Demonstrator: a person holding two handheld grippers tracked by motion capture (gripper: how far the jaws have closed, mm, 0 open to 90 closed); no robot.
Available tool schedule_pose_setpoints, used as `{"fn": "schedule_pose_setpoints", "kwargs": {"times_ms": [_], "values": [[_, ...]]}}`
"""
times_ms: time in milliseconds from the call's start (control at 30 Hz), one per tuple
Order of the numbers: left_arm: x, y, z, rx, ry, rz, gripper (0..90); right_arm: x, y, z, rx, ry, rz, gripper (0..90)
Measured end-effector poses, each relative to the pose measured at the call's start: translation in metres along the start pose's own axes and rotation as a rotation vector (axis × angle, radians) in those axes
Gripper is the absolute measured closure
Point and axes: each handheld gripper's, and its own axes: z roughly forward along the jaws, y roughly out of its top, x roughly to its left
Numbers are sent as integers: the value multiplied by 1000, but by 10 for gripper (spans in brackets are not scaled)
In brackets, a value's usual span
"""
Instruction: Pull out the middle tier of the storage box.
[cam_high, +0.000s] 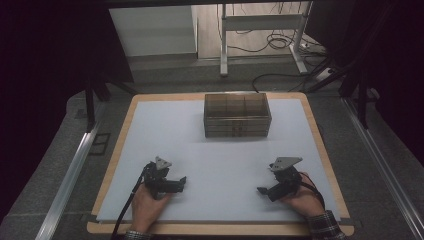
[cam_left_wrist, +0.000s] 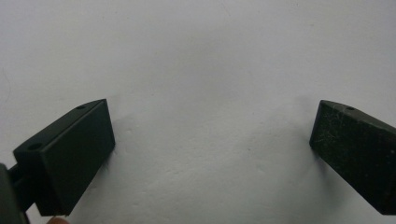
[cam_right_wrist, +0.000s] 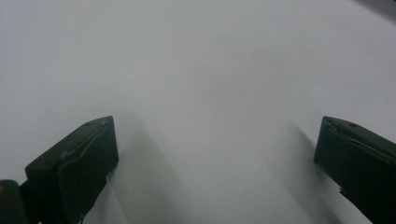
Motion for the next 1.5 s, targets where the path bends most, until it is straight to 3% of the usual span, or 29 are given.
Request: {"fn": "schedule_pose_setpoints", "kwargs": {"times_ms": [933,1500], "values": [[0,0,0,-1,0,0,0,0,0,0,1,1,3,1],[0,0,0,-1,0,0,0,-1,2,-6,-2,-8,10,110]]}}
